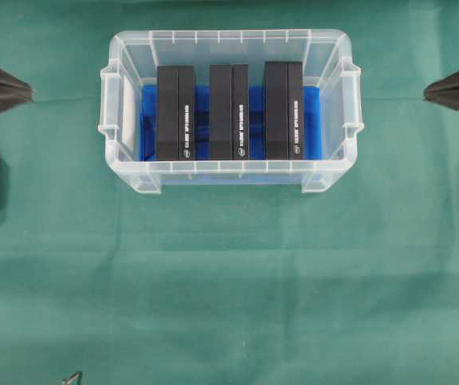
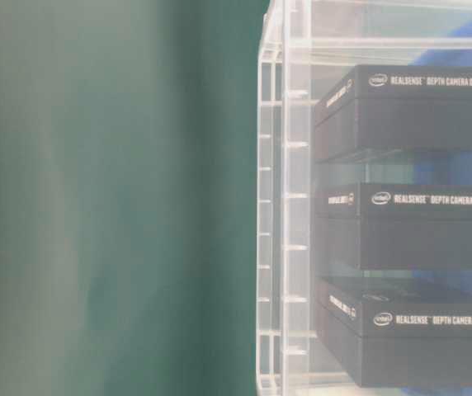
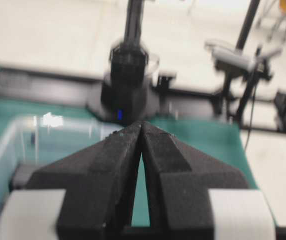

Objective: Take the box out of the case with the left arm.

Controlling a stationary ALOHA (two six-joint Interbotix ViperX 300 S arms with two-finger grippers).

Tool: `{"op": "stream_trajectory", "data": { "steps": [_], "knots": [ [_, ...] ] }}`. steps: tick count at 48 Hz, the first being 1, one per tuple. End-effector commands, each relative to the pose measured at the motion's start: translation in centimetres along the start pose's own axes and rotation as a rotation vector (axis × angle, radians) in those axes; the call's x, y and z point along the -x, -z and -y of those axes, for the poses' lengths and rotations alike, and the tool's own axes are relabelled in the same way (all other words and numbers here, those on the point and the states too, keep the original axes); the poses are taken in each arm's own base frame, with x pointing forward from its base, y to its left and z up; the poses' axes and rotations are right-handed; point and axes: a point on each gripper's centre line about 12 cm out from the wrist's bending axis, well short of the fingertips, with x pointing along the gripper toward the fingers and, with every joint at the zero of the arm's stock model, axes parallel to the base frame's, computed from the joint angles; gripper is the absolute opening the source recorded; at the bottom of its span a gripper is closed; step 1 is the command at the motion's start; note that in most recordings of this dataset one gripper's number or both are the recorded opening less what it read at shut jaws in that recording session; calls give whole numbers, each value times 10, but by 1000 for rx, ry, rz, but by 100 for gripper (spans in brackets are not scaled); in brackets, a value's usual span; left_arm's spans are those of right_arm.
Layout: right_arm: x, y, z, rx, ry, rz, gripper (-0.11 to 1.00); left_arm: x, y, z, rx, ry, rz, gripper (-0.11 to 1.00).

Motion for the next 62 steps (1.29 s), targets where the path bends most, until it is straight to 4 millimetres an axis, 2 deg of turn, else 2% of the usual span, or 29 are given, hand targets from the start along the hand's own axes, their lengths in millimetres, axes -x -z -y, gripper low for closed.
{"op": "stream_trajectory", "data": {
  "steps": [1,6,14,23,29,34,52,62],
  "knots": [
    [2,-5,-1,-17,6,-53,1,-1,-3,0,10,-13,-60,0],
    [3,5,1,-35,26,-205,1,0,2,-1,17,-34,-195,0],
    [9,17,2,-38,67,-497,1,6,20,0,16,-82,-560,0],
    [17,34,4,-36,109,-810,1,16,34,-3,81,-176,-893,0],
    [22,43,5,-35,130,-965,1,21,40,-4,139,-237,-1018,0],
    [24,49,6,-34,140,-1031,1,25,43,-4,157,-265,-1068,0],
    [24,50,6,-34,140,-1037,1,25,43,-4,189,-282,-1065,0],
    [24,50,7,-30,146,-1038,1,21,45,-5,501,-485,-1027,0]
  ]
}}
